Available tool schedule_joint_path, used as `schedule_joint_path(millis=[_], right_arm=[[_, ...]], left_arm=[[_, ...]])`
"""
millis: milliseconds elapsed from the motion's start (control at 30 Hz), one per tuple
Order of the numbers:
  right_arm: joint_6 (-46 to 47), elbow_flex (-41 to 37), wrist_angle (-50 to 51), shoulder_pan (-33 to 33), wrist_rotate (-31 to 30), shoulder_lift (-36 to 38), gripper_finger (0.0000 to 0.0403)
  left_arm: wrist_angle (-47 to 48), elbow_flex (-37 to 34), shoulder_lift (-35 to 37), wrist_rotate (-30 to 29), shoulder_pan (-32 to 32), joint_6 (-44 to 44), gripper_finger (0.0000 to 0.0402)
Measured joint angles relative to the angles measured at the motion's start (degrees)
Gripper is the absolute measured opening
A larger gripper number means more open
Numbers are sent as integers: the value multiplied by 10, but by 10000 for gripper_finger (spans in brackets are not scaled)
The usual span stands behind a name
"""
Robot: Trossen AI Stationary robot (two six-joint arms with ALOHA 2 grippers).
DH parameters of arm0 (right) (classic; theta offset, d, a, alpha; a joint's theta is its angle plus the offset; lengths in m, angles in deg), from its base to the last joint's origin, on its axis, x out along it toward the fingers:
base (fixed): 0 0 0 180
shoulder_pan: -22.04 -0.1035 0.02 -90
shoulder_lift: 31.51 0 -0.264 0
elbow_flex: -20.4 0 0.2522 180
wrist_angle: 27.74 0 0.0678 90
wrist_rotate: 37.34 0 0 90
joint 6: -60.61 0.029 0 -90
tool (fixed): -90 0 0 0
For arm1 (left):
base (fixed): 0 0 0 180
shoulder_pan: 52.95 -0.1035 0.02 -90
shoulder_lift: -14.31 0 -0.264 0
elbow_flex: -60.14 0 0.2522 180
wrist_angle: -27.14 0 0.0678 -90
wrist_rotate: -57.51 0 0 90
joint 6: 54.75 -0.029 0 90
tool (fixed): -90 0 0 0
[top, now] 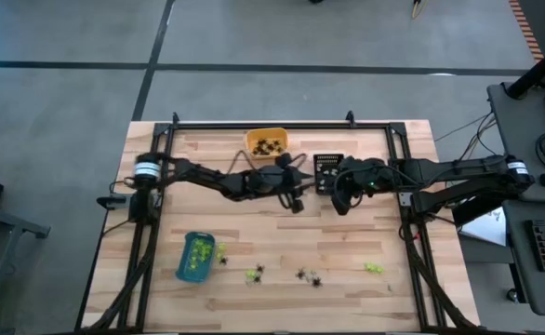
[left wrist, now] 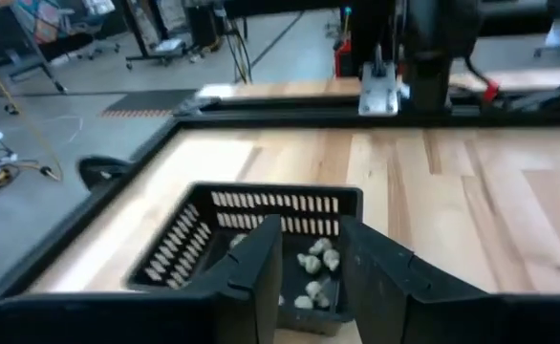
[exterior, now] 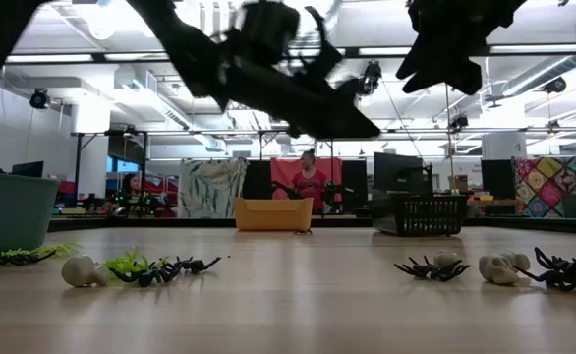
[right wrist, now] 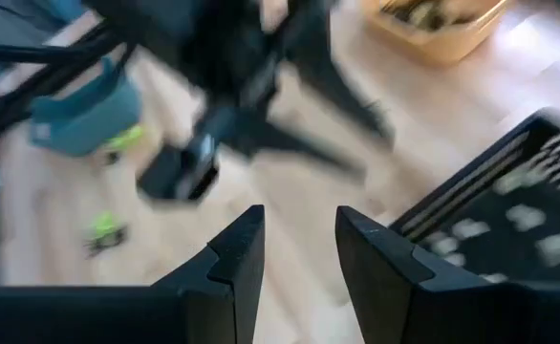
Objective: Sort Halloween decoration
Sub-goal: Put the green spider toy into the blue bin
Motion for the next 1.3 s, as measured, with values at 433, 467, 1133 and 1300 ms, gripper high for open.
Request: schedule_joint_path(millis=[433, 467, 1133, 1300], right_arm=[[175, 0, 3, -55, 241, -130, 123], [187, 0, 4, -62, 262, -144, 123], [362, 29, 294, -302, 300, -258, 123], [387, 29, 269, -347, 243, -258, 123]], left_arm=[[-5, -222, 269, -1, 17, 62, 88], [-5, -234, 285, -1, 19, 66, 88], [-11, -278, 368, 1, 25, 67, 88], [-12, -272, 368, 1, 25, 62, 88]])
